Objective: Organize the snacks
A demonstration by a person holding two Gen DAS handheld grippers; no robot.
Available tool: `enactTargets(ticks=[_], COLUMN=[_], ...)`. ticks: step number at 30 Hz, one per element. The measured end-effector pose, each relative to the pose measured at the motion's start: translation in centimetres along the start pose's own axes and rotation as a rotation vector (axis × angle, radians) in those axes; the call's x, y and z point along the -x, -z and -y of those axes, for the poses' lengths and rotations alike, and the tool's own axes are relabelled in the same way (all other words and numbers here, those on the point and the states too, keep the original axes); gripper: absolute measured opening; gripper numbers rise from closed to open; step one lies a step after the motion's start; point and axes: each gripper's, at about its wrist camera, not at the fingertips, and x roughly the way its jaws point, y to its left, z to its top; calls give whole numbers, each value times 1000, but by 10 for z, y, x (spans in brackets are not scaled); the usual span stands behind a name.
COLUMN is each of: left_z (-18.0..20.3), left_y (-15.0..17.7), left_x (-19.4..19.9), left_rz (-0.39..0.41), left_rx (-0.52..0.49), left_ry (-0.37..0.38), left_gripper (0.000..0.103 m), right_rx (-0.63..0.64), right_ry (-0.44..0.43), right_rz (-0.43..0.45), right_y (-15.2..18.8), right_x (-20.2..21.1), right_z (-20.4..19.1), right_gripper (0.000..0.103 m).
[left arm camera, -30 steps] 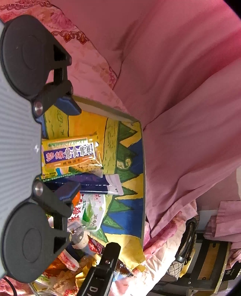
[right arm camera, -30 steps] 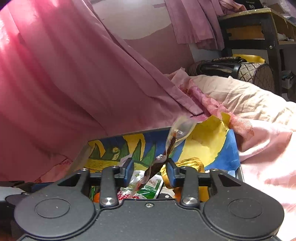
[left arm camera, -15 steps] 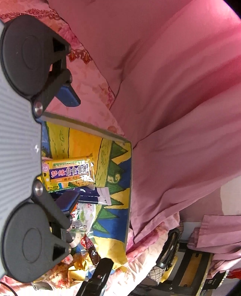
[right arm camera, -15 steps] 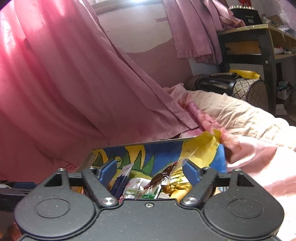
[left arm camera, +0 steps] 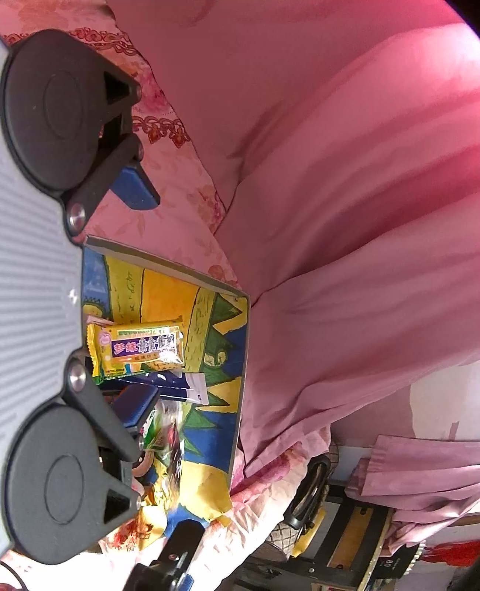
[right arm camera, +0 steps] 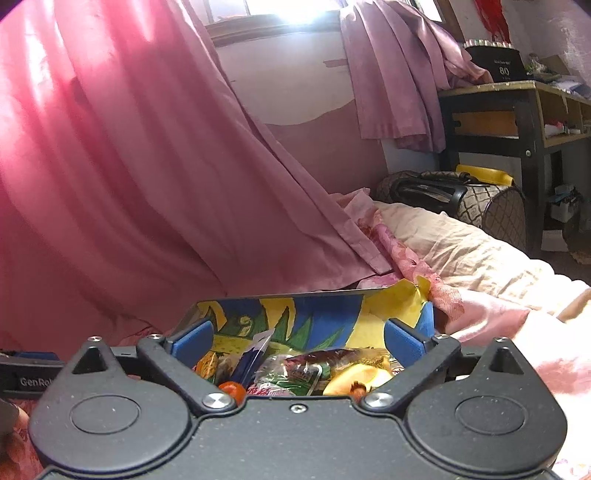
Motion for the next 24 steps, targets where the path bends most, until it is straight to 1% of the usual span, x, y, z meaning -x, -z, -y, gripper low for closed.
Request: enactTargets(ticks=[7, 15, 24], left_z=[-8, -14, -14], left_y=[3, 5, 14], left_x=[18, 35, 49], left_rz=[17, 50, 60], left_rx=[27, 67, 87], left_ry=[0, 7, 12], left_gripper=[102, 102, 102], right_rx=[26, 30, 36], right_ry=[-3, 3, 11], right_rz=[25, 40, 46], right_y=[0, 0, 6], right_x=[19, 36, 55], right_z=[-10, -11, -12], right_gripper=[102, 102, 102])
